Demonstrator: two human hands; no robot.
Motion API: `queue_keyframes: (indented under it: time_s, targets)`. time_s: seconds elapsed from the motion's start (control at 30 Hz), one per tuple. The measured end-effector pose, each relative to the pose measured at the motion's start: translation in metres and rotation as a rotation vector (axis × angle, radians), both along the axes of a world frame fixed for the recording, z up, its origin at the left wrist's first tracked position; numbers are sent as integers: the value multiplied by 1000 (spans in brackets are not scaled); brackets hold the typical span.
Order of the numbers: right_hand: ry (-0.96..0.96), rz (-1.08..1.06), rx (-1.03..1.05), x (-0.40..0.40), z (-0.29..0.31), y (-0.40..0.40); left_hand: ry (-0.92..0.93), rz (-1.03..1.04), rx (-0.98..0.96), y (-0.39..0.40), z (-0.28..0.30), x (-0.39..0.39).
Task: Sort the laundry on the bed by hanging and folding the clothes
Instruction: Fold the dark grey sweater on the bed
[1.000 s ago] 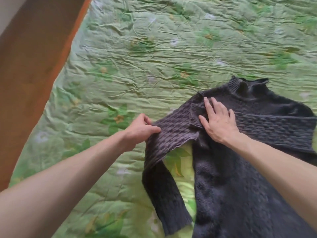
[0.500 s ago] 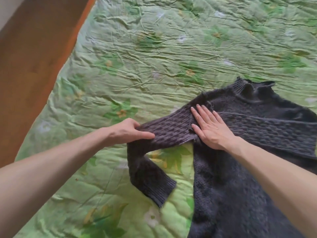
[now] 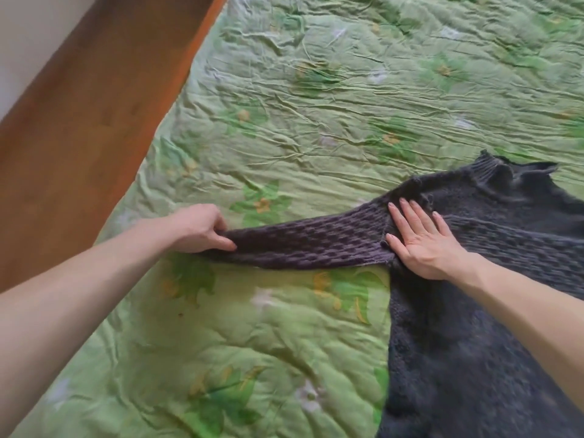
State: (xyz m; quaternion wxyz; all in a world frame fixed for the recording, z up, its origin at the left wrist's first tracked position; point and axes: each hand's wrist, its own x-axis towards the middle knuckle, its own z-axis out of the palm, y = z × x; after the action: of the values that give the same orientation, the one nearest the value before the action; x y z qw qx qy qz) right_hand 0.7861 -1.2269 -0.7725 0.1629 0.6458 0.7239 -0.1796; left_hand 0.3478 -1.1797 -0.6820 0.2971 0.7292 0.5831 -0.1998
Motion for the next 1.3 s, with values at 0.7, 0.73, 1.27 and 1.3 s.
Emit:
queue_keyframes:
  time_s: [0.7,0.73,1.27,1.3]
  targets:
    - [183,78,257,-146,-11,-30,-338,554,-375,-59,-35,-96]
    - [196,101,267,-159,-12,-31,-356,584,-393,-63,-35,-104]
    - [474,363,198,-194,8,-37,-778,872,-234,-59,-16,-64]
    - [539,414,220,-194,16,-41,-850,905,-248,-58,-12,-48]
